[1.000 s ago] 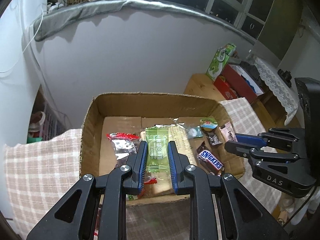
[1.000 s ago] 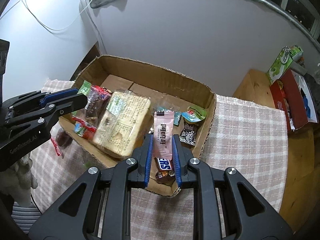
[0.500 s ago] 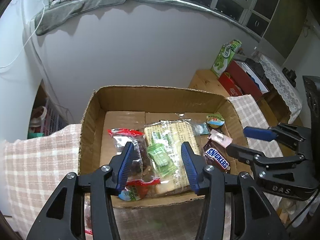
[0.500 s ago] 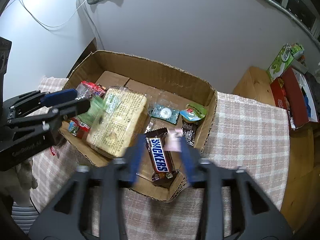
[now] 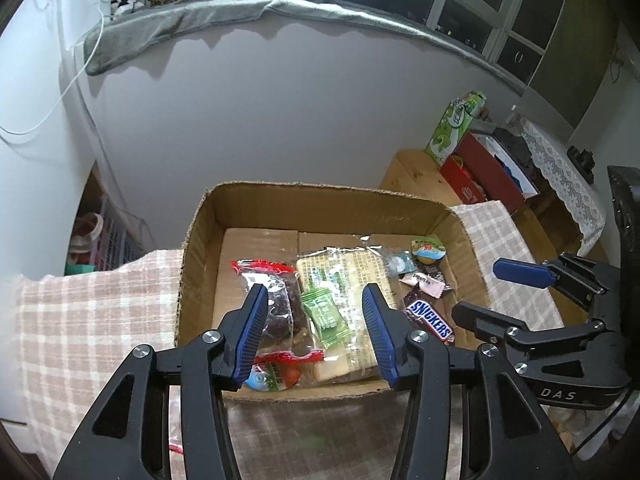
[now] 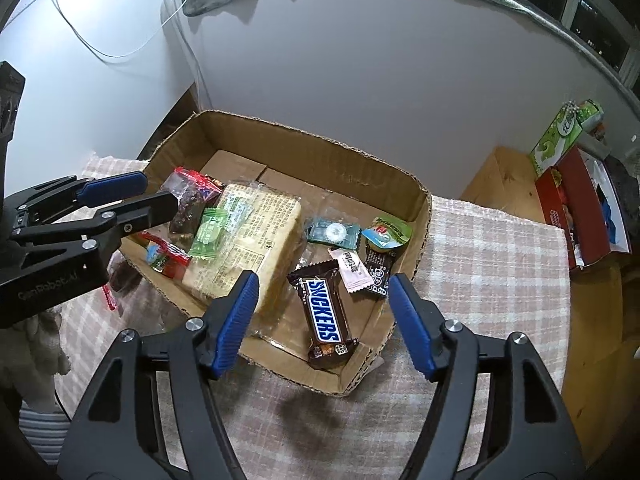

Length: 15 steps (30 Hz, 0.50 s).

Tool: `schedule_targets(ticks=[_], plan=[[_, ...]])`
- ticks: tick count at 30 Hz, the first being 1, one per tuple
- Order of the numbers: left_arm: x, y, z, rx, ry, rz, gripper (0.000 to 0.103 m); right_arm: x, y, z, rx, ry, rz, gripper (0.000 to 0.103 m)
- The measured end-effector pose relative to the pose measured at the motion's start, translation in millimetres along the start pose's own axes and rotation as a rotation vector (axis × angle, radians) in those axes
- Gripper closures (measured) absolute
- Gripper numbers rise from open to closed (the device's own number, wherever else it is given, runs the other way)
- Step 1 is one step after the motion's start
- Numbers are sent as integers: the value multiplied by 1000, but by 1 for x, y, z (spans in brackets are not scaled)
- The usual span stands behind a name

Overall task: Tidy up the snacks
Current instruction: 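Move the left tool to the bagged red-date snack while the right tool approaches the small clear-bagged candy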

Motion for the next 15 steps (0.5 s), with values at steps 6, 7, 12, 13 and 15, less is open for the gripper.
schedule_targets(ticks=[6,7,12,13,15], plan=[[-1,4,-18,6,31,10,55,-3,-3,-13,5,21,-1,33],[-2,4,-21,8,38,10,55,-4,-4,-15,7,22,2,33],[-7,5,-36,4,57,10,55,-10,-9,-28,34,36,24,33],[-9,4,-40,1,63,5,55,-11,-10,-30,39,39,28,33],[-14,1,-48,1,72,-9,55,-14,-13,-36,53,46,34,33]])
Point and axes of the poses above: each gripper's, at about its wrist camera, not at the fingertips, and z roughly the way its jaws point, y to its right, x to its top, the point moved 7 cm from there along z, roughly the way its jaws point, and after that the axes turned 6 degrees about -x, right-handed, at the moved point
